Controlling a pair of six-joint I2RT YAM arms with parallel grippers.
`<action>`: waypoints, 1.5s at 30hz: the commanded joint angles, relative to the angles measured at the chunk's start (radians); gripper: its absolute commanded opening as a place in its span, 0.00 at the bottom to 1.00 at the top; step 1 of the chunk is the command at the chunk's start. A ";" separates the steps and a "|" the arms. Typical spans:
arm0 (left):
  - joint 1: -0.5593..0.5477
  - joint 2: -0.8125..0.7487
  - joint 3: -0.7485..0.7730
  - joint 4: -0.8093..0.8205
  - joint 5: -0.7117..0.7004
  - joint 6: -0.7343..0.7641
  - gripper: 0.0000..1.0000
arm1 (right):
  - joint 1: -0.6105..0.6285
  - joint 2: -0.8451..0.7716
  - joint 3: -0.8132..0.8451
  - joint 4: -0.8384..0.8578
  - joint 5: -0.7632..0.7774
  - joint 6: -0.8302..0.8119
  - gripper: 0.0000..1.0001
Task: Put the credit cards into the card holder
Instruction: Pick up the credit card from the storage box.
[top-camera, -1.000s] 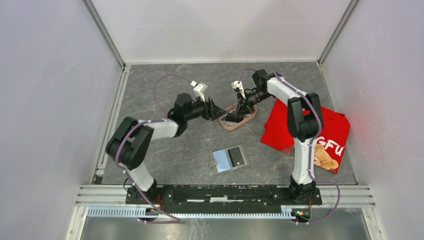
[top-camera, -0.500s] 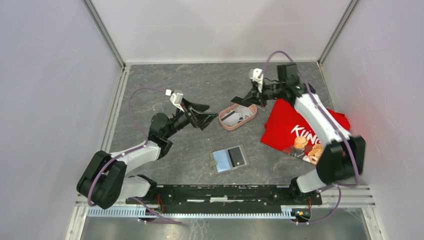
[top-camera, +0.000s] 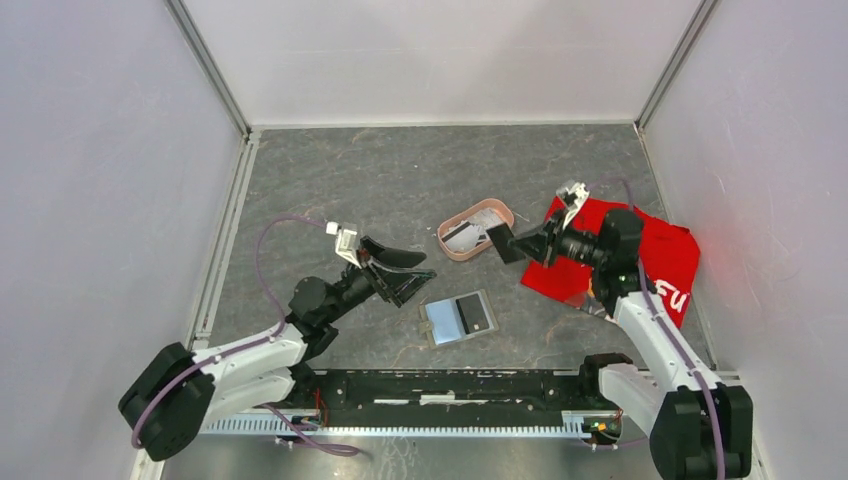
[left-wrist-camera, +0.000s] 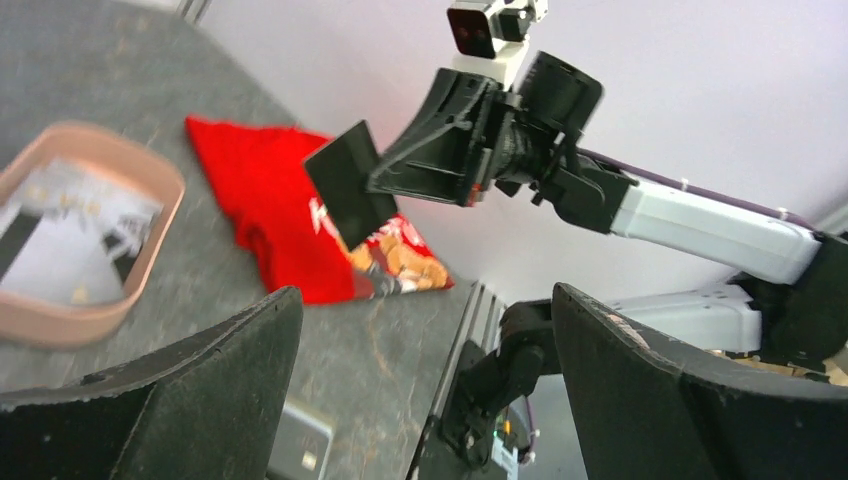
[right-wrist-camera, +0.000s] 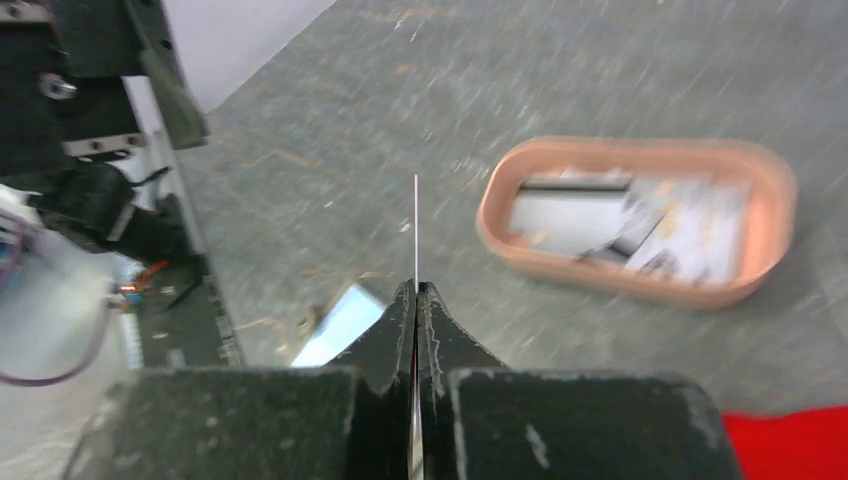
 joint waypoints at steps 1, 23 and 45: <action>-0.045 0.072 -0.032 0.066 -0.118 -0.108 0.98 | -0.007 -0.022 -0.203 0.435 -0.089 0.564 0.00; -0.128 0.789 0.097 0.657 -0.178 -0.289 0.62 | 0.072 0.156 -0.406 0.783 0.036 0.837 0.00; -0.159 0.902 0.276 0.657 -0.065 -0.323 0.02 | 0.119 0.192 -0.357 0.753 0.003 0.786 0.00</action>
